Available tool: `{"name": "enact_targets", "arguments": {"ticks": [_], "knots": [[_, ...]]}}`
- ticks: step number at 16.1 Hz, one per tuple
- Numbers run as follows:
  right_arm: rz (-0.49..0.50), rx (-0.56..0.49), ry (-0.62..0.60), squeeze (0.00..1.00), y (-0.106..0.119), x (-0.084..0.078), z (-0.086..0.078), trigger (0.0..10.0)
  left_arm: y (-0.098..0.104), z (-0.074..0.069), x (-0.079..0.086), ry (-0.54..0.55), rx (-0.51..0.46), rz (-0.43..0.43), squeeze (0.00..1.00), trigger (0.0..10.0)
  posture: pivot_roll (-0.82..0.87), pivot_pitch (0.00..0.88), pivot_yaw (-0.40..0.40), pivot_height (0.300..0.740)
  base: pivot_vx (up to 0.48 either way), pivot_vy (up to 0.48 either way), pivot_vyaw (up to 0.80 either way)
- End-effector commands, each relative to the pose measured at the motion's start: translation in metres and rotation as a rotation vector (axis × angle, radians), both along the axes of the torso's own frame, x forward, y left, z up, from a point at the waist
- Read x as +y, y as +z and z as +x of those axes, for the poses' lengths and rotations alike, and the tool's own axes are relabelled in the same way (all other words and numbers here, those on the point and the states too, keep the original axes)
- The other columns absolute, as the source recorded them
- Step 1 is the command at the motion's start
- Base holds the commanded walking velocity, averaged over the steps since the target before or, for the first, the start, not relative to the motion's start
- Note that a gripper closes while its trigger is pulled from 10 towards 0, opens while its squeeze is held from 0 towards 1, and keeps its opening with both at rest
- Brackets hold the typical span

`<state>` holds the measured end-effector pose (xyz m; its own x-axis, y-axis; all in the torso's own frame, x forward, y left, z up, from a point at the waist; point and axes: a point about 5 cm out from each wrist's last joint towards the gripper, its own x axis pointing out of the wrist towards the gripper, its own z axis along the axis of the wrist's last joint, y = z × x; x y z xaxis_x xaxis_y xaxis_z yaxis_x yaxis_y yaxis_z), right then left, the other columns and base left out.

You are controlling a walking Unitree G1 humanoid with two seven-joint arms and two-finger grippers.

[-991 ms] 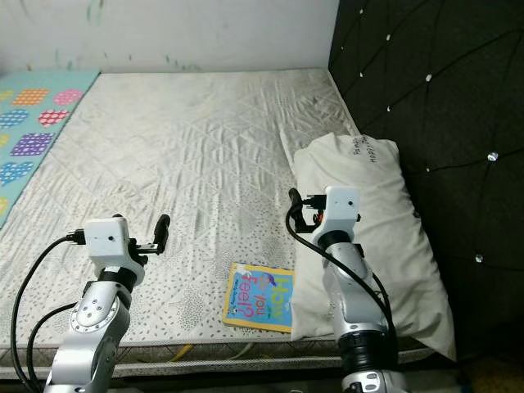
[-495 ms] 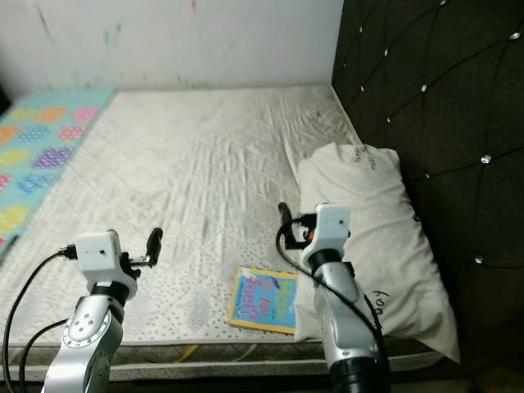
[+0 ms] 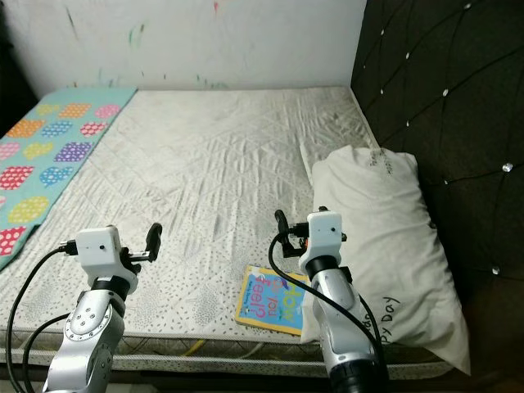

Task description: Clean up the room

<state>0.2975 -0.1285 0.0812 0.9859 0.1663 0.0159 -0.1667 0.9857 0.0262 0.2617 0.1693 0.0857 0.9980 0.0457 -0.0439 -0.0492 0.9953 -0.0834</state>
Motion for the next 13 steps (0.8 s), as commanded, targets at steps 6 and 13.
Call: {"name": "enact_targets", "arguments": {"ticks": [6,13], "knots": [[0.050,-0.072,0.059,0.00,0.023,-0.005,-0.020,10.0,-0.014,-0.024,0.024,0.038,0.044,0.002,0.00,10.0,-0.09,0.075,0.012,0.740,0.000,0.000,0.00],[0.001,-0.037,0.111,0.00,0.023,-0.005,-0.011,10.0,-0.021,-0.017,0.029,0.046,0.065,-0.062,0.00,10.0,-0.13,0.068,0.006,0.740,0.000,0.000,0.00]]}}
